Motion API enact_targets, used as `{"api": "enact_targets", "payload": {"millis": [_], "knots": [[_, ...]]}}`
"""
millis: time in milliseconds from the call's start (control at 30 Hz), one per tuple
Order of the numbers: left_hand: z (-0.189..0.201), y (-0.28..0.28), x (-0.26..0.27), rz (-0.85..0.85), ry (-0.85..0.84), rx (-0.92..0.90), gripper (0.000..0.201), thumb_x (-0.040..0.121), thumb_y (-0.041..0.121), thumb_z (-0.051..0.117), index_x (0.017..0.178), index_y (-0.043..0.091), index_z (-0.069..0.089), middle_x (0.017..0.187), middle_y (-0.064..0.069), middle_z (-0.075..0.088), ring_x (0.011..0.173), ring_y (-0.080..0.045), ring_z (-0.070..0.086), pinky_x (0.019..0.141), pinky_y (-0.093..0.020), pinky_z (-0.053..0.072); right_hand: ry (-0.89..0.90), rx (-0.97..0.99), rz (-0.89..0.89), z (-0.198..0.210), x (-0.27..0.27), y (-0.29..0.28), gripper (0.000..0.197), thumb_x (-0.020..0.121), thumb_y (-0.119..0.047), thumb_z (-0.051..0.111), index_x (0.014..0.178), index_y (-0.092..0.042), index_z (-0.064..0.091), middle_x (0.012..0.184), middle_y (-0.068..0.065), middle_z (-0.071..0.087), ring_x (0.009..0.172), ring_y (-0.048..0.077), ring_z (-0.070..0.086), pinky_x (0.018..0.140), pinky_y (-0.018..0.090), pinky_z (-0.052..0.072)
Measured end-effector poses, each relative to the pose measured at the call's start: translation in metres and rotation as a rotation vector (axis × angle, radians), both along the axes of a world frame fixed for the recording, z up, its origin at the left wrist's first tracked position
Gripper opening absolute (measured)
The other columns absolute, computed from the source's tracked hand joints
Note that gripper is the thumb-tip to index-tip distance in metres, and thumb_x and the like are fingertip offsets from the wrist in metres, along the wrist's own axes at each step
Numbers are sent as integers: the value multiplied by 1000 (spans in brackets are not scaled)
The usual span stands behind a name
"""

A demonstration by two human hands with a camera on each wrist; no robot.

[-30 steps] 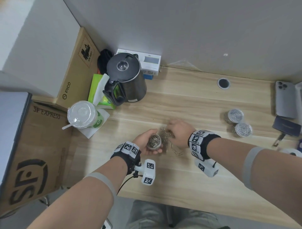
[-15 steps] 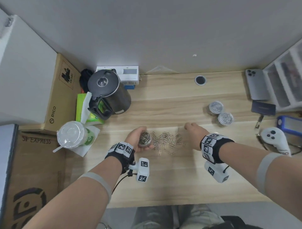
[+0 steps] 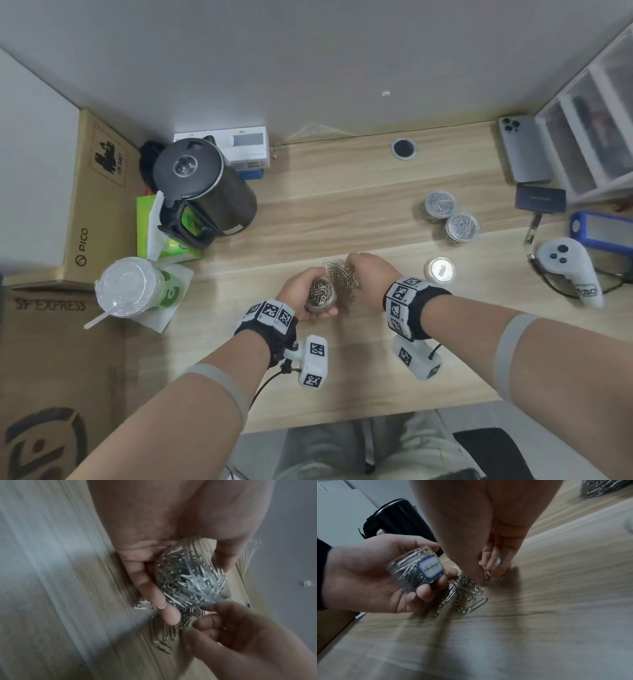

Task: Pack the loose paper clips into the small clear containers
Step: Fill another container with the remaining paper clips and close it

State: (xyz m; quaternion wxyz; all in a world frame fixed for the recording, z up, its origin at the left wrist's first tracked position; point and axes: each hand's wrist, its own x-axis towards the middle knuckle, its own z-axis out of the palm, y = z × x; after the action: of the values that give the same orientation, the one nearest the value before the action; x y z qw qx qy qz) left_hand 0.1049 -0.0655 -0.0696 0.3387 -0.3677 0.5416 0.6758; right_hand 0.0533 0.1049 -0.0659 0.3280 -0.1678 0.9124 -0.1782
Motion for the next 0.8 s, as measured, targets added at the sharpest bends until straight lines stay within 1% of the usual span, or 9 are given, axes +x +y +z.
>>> {"api": "enact_targets", "payload": {"millis": [100,233,267,333,433,533,633,700,800], "knots": [[3,-15,3,38,-9,-40,27,101,37,50,96,12,60,65,-14,67,51,-30,67,47,-27,52,55,-40,-30,4,-3,10,75,69,-26,78,135,-18,43,130,3,42,118,25,47,97,38,45],[6,-30,13,2,-56,-64,29,101,37,50,106,8,55,65,-13,69,49,-29,67,45,-25,51,55,32,111,5,-1,16,120,42,-41,89,143,-22,28,134,2,33,125,23,36,103,39,44],[6,-30,16,-19,-69,-60,30,101,36,50,108,7,55,67,-14,70,49,-29,67,43,-25,51,46,61,158,4,1,14,128,38,-42,91,145,-21,25,137,3,31,126,24,34,105,39,43],[6,-24,19,-48,-81,-49,31,101,36,49,107,6,56,69,-14,70,48,-30,68,42,-24,51,47,73,201,-1,8,5,131,40,-43,93,147,-19,21,139,3,29,125,25,32,106,39,41],[3,-9,18,-58,-74,-3,31,100,36,48,99,8,59,73,-15,70,49,-30,67,44,-25,50,70,-33,146,-10,17,-10,112,48,-39,89,144,-25,33,130,2,32,113,23,35,101,36,43],[-1,1,14,-33,-73,7,35,99,37,50,107,4,58,67,-15,68,47,-30,66,41,-24,49,72,-106,102,-14,21,-16,88,57,-34,85,136,-31,47,124,0,36,107,21,36,97,33,42],[-4,3,11,-1,-70,31,37,100,39,48,103,3,60,62,-13,67,44,-28,64,38,-22,46,71,-126,87,-15,21,-16,69,65,-25,81,128,-30,54,121,0,39,104,21,36,95,33,41],[-5,2,9,4,-72,54,38,100,38,47,96,4,62,62,-12,66,44,-27,64,38,-22,45,69,-134,73,-14,21,-15,58,68,-18,76,123,-28,59,118,1,41,103,22,38,93,35,42],[-5,2,4,11,-72,56,40,98,39,46,93,3,63,64,-12,67,46,-27,64,40,-23,46,48,-164,46,-10,21,-16,43,76,-7,66,116,-21,63,117,3,45,104,24,40,92,37,41]]}}
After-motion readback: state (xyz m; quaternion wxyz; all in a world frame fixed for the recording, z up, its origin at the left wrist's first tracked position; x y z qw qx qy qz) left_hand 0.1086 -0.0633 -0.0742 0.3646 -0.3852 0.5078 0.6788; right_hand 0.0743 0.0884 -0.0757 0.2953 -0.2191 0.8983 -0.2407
